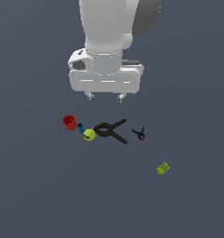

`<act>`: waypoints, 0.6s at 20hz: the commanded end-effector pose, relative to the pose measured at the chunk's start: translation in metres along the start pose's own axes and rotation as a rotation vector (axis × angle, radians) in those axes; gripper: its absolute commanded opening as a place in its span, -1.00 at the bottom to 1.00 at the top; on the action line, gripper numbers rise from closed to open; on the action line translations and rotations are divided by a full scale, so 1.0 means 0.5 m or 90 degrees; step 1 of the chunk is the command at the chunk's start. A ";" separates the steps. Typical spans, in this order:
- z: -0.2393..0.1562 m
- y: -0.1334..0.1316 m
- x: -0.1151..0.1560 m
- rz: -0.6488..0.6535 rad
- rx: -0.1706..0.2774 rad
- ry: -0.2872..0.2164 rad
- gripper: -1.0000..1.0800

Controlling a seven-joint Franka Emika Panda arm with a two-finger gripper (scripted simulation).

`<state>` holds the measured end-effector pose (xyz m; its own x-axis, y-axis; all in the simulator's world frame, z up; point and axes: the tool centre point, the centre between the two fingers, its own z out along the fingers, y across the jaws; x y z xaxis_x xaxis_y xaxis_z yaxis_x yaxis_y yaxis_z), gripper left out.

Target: Pick up a designated object from a clutter of objects.

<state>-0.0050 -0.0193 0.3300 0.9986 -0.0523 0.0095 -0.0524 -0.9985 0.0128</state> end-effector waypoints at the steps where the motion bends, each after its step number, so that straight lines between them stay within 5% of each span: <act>1: 0.000 0.000 0.000 0.000 0.000 0.000 0.92; 12: 0.005 0.051 -0.014 0.004 -0.013 -0.015 0.92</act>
<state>-0.0133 -0.0444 0.3275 0.9981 -0.0609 -0.0131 -0.0605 -0.9976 0.0323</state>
